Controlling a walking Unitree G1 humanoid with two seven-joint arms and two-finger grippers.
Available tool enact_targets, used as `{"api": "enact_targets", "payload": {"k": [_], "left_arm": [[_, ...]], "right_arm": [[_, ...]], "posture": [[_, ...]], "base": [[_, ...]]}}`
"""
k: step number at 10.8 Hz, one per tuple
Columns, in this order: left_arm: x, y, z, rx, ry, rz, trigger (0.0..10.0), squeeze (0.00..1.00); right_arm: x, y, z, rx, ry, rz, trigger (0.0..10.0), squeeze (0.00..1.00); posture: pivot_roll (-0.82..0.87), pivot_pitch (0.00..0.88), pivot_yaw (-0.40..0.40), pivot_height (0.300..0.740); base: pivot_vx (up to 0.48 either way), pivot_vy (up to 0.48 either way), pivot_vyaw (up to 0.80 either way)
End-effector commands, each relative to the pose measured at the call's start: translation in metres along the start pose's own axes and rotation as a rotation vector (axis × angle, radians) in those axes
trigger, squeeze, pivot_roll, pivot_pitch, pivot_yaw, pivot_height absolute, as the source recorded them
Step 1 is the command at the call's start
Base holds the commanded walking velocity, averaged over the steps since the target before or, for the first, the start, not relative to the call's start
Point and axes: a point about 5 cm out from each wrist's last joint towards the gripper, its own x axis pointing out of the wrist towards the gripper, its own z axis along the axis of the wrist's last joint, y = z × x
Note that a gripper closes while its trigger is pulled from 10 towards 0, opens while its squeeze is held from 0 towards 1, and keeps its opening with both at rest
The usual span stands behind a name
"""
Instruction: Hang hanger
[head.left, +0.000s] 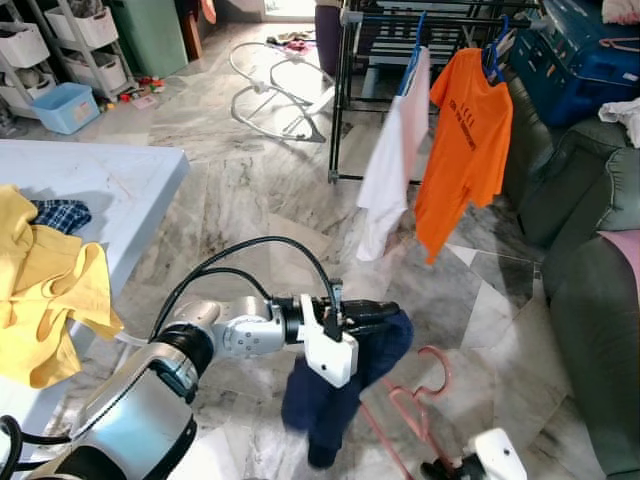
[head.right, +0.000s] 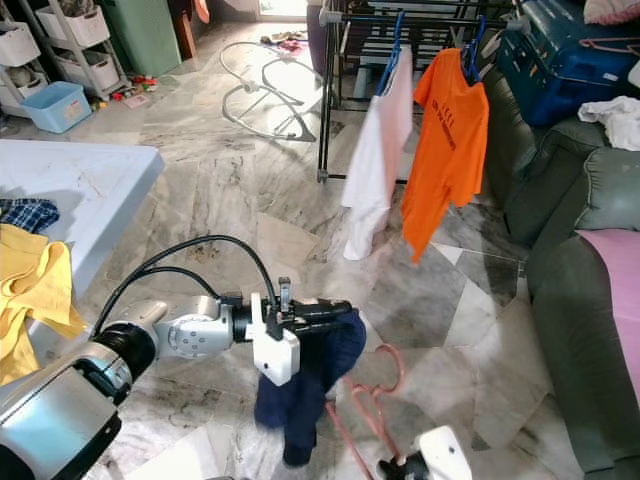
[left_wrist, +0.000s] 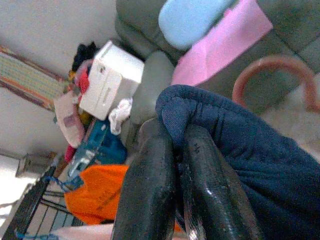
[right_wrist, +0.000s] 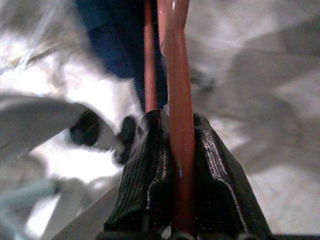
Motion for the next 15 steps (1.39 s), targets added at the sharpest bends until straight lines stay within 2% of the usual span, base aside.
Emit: {"api": "enact_targets", "payload": {"k": [1,2,3,4,5,6,7,9,10,11,12,14,15], "left_arm": [[0.004,0.014,0.005,0.010,-0.057,0.064,10.0,0.00],[0.005,0.016,0.008,0.005,-0.086,0.078,10.0,0.00],[0.010,0.023,0.017,-0.002,-0.162,0.121,10.0,0.00],[0.013,0.025,0.022,-0.007,-0.211,0.138,10.0,0.00],[0.016,0.022,0.027,-0.020,-0.244,0.140,10.0,0.00],[0.015,0.015,0.027,-0.038,-0.240,0.117,10.0,0.00],[0.016,0.002,0.028,-0.068,-0.239,0.070,10.0,0.00],[0.015,-0.023,0.024,-0.115,-0.169,-0.022,10.0,0.00],[0.014,-0.027,0.023,-0.118,-0.151,-0.038,10.0,0.00],[0.010,-0.045,0.018,-0.142,-0.075,-0.087,10.0,0.00],[0.009,-0.055,0.015,-0.153,-0.025,-0.101,10.0,0.00],[0.008,-0.075,0.007,-0.130,0.104,-0.130,10.0,0.00],[0.008,-0.084,0.004,-0.113,0.157,-0.157,10.0,0.00]], "right_arm": [[0.001,-0.013,0.004,0.079,-0.062,-0.091,10.0,0.00],[0.002,-0.027,0.006,0.238,-0.145,-0.178,10.0,0.00],[-0.002,-0.050,-0.001,0.453,-0.216,-0.287,10.0,0.00],[-0.005,-0.062,-0.002,0.534,-0.256,-0.322,10.0,0.00],[-0.011,-0.078,0.005,0.624,-0.342,-0.380,10.0,0.00],[-0.014,-0.085,0.015,0.660,-0.407,-0.404,10.0,0.00],[-0.017,-0.088,0.038,0.677,-0.500,-0.381,10.0,0.00],[-0.020,-0.074,0.082,0.695,-0.651,-0.266,10.0,0.00],[-0.020,-0.071,0.087,0.699,-0.670,-0.246,10.0,0.00],[-0.025,-0.058,0.112,0.746,-0.762,-0.160,10.0,0.00],[-0.029,-0.049,0.128,0.771,-0.804,-0.118,10.0,0.00],[-0.031,-0.017,0.156,0.709,-0.798,0.020,10.0,0.00],[-0.031,-0.011,0.161,0.694,-0.788,0.045,10.0,0.00]], "posture": [[-0.07,0.075,0.022,0.740],[-0.06,0.074,0.022,0.740],[-0.05,0.075,0.022,0.740],[-0.05,0.077,0.023,0.740],[-0.05,0.078,0.023,0.740],[-0.05,0.077,0.023,0.740],[-0.05,0.077,0.020,0.740],[-0.07,0.075,0.007,0.740],[-0.07,0.074,0.006,0.740],[-0.08,0.073,0.001,0.740],[-0.08,0.072,-0.001,0.740],[-0.09,0.072,-0.006,0.740],[-0.10,0.073,-0.010,0.740]], "base": [[0.000,0.000,0.00],[0.000,0.000,0.00],[0.000,0.000,0.00],[0.000,0.000,0.00],[0.000,0.000,0.00],[0.000,0.000,0.00],[0.000,0.000,0.00],[0.000,0.000,0.00],[0.000,0.000,0.00],[0.000,0.000,0.00],[0.000,0.000,0.00],[0.000,0.000,0.00],[0.000,0.000,0.00]]}}
